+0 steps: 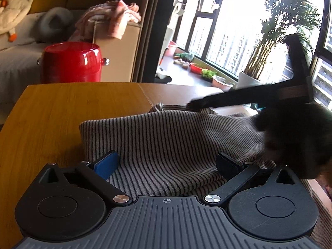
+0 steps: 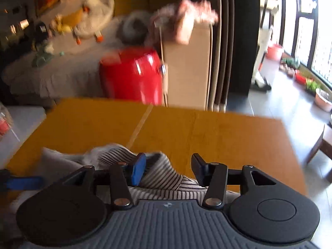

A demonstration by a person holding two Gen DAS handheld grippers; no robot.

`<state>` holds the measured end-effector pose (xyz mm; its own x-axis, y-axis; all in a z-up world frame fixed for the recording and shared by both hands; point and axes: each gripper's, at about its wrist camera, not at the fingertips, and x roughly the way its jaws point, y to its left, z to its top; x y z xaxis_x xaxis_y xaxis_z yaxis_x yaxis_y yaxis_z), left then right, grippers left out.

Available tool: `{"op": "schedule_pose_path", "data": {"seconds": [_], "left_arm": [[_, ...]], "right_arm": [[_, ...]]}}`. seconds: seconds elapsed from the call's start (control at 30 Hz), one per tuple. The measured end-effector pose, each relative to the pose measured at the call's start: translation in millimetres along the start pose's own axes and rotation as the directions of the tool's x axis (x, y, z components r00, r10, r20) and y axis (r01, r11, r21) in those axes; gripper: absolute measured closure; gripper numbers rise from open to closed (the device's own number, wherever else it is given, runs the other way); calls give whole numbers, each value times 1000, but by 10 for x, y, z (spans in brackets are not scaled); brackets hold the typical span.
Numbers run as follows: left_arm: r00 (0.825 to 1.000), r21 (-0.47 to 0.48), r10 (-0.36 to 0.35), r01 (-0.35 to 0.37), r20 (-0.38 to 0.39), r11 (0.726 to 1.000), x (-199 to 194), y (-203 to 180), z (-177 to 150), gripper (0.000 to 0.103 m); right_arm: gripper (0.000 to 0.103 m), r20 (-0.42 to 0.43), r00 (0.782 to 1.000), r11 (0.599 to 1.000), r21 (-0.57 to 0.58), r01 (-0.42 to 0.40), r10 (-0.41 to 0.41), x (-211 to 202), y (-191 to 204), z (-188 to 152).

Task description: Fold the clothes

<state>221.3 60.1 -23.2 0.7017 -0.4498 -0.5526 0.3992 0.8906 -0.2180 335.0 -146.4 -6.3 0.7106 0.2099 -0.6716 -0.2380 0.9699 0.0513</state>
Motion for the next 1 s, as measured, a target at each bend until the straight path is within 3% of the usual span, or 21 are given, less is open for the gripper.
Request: {"op": "schedule_pose_path", "data": {"seconds": [0.03, 0.1, 0.2, 0.37, 0.5, 0.6, 0.8, 0.93, 1.0], "left_arm": [[1000, -1, 0, 0, 1, 1000, -2, 3, 0, 0], [1000, -5, 1, -1, 1, 1000, 12, 9, 12, 0], [1000, -25, 5, -5, 11, 1000, -21, 26, 25, 0], [1000, -199, 3, 1, 21, 980, -350, 267, 183, 0], [994, -149, 61, -47, 94, 988, -797, 290, 379, 0], [989, -130, 58, -40, 134, 991, -1059, 239, 461, 0], [991, -95, 20, -8, 130, 995, -1331, 30, 421, 0], [997, -109, -41, 48, 63, 993, -1299, -111, 269, 0], [998, -127, -63, 63, -1, 990, -1248, -151, 153, 0]], "right_arm": [[57, 7, 1000, 1000, -7, 2, -2, 44, 9, -25], [84, 14, 1000, 1000, -15, -13, 13, 2, 30, -33], [96, 41, 999, 1000, -14, -20, 20, -174, 62, -31], [97, 168, 979, 993, 9, -115, 112, -962, 36, 24], [97, 225, 957, 982, 0, -188, 183, -1738, 34, -218], [97, 223, 950, 974, 19, -228, 218, -2180, 29, -530], [97, 108, 952, 957, 29, -290, 286, -2608, 214, -1310], [97, -50, 947, 948, 9, -319, 319, -2564, 422, -1867], [94, -86, 940, 944, 13, -331, 330, -2621, 422, -1995]]}}
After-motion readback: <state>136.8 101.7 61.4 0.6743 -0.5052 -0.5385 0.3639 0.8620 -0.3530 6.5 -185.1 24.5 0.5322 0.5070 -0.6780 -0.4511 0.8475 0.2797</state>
